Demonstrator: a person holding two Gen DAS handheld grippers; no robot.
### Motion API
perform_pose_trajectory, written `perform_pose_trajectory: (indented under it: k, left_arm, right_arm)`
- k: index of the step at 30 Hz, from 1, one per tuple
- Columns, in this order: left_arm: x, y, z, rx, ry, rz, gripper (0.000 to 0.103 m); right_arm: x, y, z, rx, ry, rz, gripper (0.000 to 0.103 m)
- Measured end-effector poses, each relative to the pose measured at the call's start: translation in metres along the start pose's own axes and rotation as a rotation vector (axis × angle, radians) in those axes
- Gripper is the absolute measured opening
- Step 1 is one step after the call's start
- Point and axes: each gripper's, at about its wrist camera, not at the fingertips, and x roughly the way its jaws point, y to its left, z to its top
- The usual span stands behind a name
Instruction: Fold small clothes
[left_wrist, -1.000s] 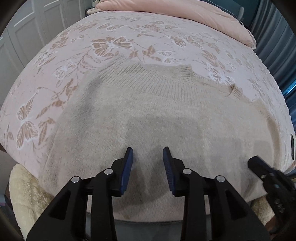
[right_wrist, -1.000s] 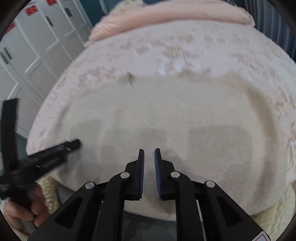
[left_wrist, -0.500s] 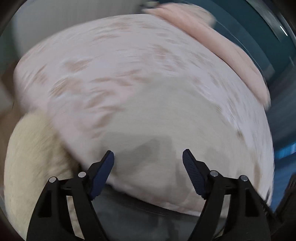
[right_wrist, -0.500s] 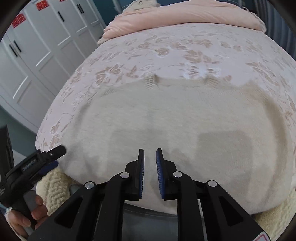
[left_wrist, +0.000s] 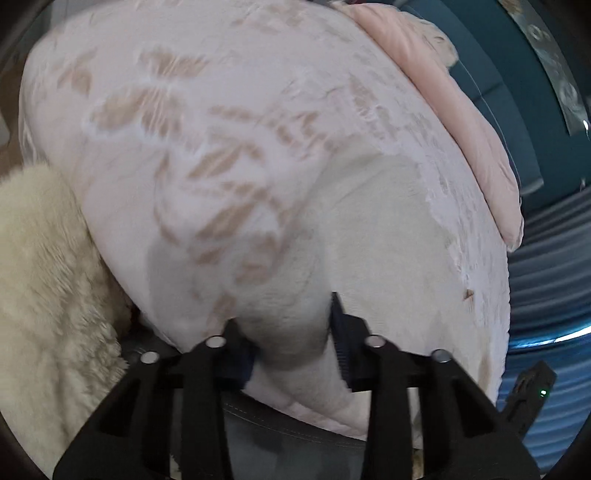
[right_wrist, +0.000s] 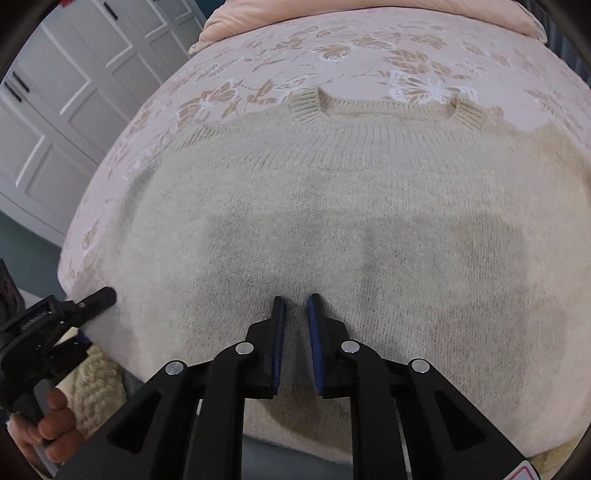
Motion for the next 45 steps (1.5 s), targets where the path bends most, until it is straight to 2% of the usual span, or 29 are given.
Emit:
perform_pose_trajectory:
  k: [3, 5, 7, 8, 10, 12, 14, 16, 17, 18, 19, 20, 21, 23, 25, 26, 27, 29, 32, 36, 38, 39, 40, 41, 42, 43, 45]
  left_arm:
    - [-0.028, -0.038, 0.0, 0.117, -0.049, -0.051, 0.012]
    - [-0.049, -0.075, -0.002, 0.218, -0.084, -0.098, 0.011]
    - [-0.07, -0.131, -0.014, 0.363, -0.116, -0.161, 0.011]
    - [-0.074, -0.145, -0.021, 0.401, -0.119, -0.177, 0.011]
    - [-0.078, -0.192, -0.042, 0.526, -0.111, -0.22, 0.011]
    - [-0.07, -0.233, -0.068, 0.635, -0.092, -0.245, 0.011]
    - [-0.053, -0.258, -0.098, 0.72, -0.047, -0.244, 0.011]
    - [-0.023, -0.275, -0.128, 0.79, 0.03, -0.217, 0.013]
    - [0.0, -0.281, -0.147, 0.834, 0.078, -0.176, 0.016]
    - [0.013, -0.28, -0.16, 0.859, 0.097, -0.149, 0.021]
    - [0.018, -0.274, -0.166, 0.848, 0.092, -0.161, 0.033]
    - [0.021, -0.269, -0.17, 0.833, 0.102, -0.142, 0.041]
    - [0.019, -0.26, -0.17, 0.826, 0.118, -0.152, 0.053]
    - [0.007, -0.242, -0.172, 0.824, 0.109, -0.183, 0.06]
    - [-0.006, -0.221, -0.167, 0.859, 0.039, -0.138, 0.078]
    - [-0.01, -0.212, -0.166, 0.87, 0.008, -0.111, 0.082]
    - [-0.012, -0.202, -0.167, 0.877, -0.023, -0.067, 0.084]
    - [0.001, -0.185, -0.162, 0.869, -0.02, 0.034, 0.085]
    - [0.027, -0.176, -0.156, 0.834, 0.045, 0.1, 0.084]
    - [0.051, -0.172, -0.162, 0.882, 0.053, 0.154, 0.084]
    - [0.056, -0.165, -0.16, 0.857, 0.07, 0.147, 0.083]
    - [0.053, -0.158, -0.158, 0.835, 0.081, 0.133, 0.071]
    - [0.052, -0.154, -0.156, 0.81, 0.093, 0.122, 0.053]
    - [0.052, -0.149, -0.15, 0.785, 0.104, 0.113, 0.043]
    - [0.05, -0.145, -0.144, 0.749, 0.109, 0.094, 0.024]
    - [0.046, -0.144, -0.141, 0.728, 0.112, 0.08, 0.018]
    - [0.034, -0.143, -0.137, 0.701, 0.101, 0.041, 0.015]
  right_arm:
    - [-0.001, -0.002, -0.003, 0.01, -0.018, 0.017, 0.012]
    - [-0.003, -0.003, -0.003, 0.016, -0.027, 0.028, 0.012]
    - [-0.01, -0.008, -0.004, 0.043, -0.035, 0.055, 0.013]
    - [-0.018, -0.013, -0.004, 0.072, -0.043, 0.084, 0.015]
    - [-0.035, -0.025, -0.006, 0.119, -0.064, 0.119, 0.026]
    - [-0.062, -0.047, -0.011, 0.164, -0.118, 0.135, 0.038]
    - [-0.09, -0.075, -0.019, 0.205, -0.168, 0.119, 0.045]
    - [-0.109, -0.1, -0.027, 0.236, -0.198, 0.077, 0.049]
    - [-0.121, -0.121, -0.035, 0.265, -0.213, 0.045, 0.051]
    - [-0.128, -0.133, -0.04, 0.286, -0.219, 0.03, 0.053]
    - [-0.132, -0.143, -0.046, 0.284, -0.196, -0.04, 0.054]
    - [-0.136, -0.152, -0.052, 0.284, -0.192, -0.069, 0.056]
    - [-0.139, -0.159, -0.058, 0.296, -0.197, -0.061, 0.059]
    - [-0.145, -0.171, -0.067, 0.332, -0.207, -0.022, 0.065]
    - [-0.145, -0.175, -0.067, 0.346, -0.215, -0.013, 0.066]
    - [-0.143, -0.176, -0.062, 0.36, -0.208, 0.016, 0.067]
    - [-0.138, -0.173, -0.05, 0.385, -0.197, 0.11, 0.069]
    - [-0.131, -0.161, -0.039, 0.383, -0.192, 0.163, 0.074]
    - [-0.116, -0.135, -0.019, 0.316, -0.153, 0.167, 0.078]
    - [-0.099, -0.111, -0.001, 0.256, -0.085, 0.169, 0.079]
    - [-0.087, -0.102, 0.006, 0.247, -0.044, 0.183, 0.082]
    - [-0.081, -0.098, 0.009, 0.235, -0.034, 0.183, 0.082]
    - [-0.077, -0.093, 0.009, 0.217, -0.033, 0.175, 0.08]
    - [-0.073, -0.089, 0.012, 0.193, -0.035, 0.157, 0.059]
    - [-0.073, -0.087, 0.013, 0.177, -0.038, 0.138, 0.018]
    - [-0.081, -0.082, 0.018, 0.162, -0.07, 0.149, 0.017]
    - [-0.118, -0.078, 0.021, 0.136, -0.203, 0.22, 0.015]
